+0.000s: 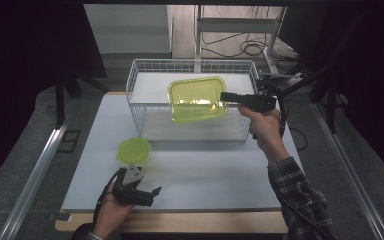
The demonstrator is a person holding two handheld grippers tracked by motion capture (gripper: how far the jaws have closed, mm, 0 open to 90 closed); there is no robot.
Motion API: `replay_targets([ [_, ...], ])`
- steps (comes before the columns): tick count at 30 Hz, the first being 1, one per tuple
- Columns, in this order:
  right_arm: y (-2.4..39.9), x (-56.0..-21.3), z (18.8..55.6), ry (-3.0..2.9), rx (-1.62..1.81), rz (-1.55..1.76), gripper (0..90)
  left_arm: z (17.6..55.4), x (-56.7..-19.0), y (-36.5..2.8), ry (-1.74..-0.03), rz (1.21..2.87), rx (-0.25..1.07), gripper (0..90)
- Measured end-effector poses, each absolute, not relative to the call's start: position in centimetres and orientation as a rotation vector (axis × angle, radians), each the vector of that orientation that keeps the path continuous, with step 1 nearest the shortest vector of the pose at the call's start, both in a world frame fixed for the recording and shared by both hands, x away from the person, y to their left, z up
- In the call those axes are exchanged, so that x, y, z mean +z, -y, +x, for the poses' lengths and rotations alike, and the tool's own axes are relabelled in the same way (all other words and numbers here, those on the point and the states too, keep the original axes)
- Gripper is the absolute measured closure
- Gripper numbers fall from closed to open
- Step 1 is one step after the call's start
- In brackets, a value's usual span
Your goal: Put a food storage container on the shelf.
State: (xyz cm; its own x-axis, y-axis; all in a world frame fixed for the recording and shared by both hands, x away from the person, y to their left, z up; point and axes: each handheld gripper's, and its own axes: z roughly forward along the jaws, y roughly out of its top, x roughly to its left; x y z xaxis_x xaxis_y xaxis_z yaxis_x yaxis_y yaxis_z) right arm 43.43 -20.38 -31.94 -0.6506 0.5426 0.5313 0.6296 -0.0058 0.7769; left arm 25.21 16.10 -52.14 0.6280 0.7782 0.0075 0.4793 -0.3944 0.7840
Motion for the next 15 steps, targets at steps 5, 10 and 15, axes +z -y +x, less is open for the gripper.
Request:
replay_targets([
  [5, 19.8, -31.5, 44.4, 2.156, -1.776, -1.305, 79.6, 25.2, -52.1, -16.1, -0.982, 2.066, 0.485, 4.2],
  [10, 19.3, -30.8, 45.4, 2.171, -1.792, -1.375, 79.6, 25.2, -52.2, -16.1, -0.975, 2.076, 0.486, 4.2],
  [15, 19.1, -30.7, 46.0, 2.176, -1.805, -1.418, 79.6, 25.2, -52.2, -16.0, -0.974, 2.082, 0.488, 4.2],
])
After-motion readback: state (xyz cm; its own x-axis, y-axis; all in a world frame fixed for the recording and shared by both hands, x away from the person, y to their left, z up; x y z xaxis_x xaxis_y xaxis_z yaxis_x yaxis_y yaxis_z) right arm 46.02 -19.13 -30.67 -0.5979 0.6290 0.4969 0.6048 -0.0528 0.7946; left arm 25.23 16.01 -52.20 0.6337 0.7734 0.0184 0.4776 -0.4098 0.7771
